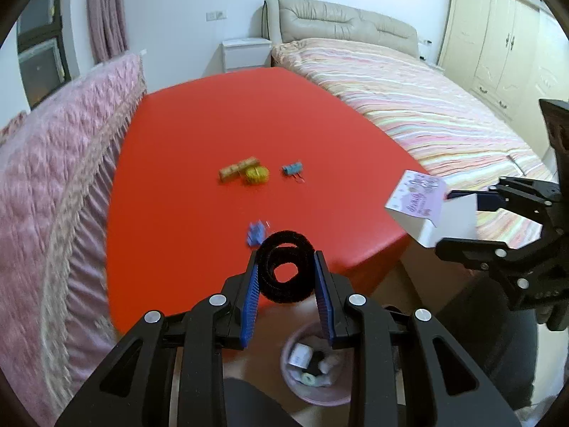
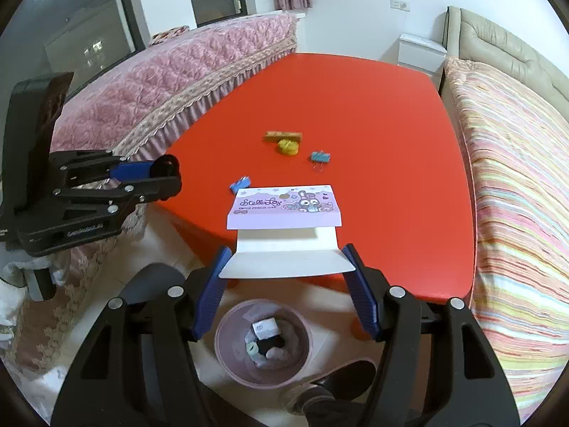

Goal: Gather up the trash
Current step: 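Drop the pink card and black hair tie into the pink bin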

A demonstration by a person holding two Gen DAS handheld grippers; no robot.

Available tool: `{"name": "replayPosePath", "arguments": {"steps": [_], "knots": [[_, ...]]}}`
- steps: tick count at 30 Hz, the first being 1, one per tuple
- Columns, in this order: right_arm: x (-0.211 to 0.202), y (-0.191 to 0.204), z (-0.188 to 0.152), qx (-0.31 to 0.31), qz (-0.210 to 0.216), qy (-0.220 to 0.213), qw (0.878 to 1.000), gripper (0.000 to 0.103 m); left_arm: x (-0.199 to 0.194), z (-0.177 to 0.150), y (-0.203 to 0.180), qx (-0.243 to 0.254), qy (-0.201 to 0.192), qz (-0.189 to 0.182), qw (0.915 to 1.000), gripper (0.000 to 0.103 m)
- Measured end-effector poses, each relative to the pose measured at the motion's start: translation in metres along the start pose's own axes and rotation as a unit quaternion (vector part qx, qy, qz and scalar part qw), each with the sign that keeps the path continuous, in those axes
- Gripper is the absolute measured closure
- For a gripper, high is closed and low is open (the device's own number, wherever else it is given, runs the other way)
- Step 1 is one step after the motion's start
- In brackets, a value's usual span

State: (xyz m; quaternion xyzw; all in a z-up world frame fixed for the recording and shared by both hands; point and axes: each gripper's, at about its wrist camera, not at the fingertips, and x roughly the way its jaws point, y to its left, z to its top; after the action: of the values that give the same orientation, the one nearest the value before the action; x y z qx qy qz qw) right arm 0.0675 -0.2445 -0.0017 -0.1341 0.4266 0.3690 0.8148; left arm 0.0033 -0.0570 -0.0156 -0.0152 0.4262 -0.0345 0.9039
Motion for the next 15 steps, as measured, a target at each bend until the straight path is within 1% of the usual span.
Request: {"name": "replayPosePath", "arguments": {"steps": [4,9,15], "knots": [[-0.002,0.012,-0.018,-0.008,0.008,0.009,1.0,0.04,-0.009,-0.02,-0.004,-0.005,-0.001,-0.007,1.0,0.074],[0.004,0.025,-0.039,-0.013,0.026,0.029,0.999,0.04,-0.018,-0.034,-0.003,-0.009,-0.002,-0.011,0.9999,0.074],[0.016,0.034,-0.049,-0.018,0.042,0.049,0.998,0.04,-0.024,-0.042,0.002,-0.015,-0.001,-0.015,0.9998,0.074]]}}
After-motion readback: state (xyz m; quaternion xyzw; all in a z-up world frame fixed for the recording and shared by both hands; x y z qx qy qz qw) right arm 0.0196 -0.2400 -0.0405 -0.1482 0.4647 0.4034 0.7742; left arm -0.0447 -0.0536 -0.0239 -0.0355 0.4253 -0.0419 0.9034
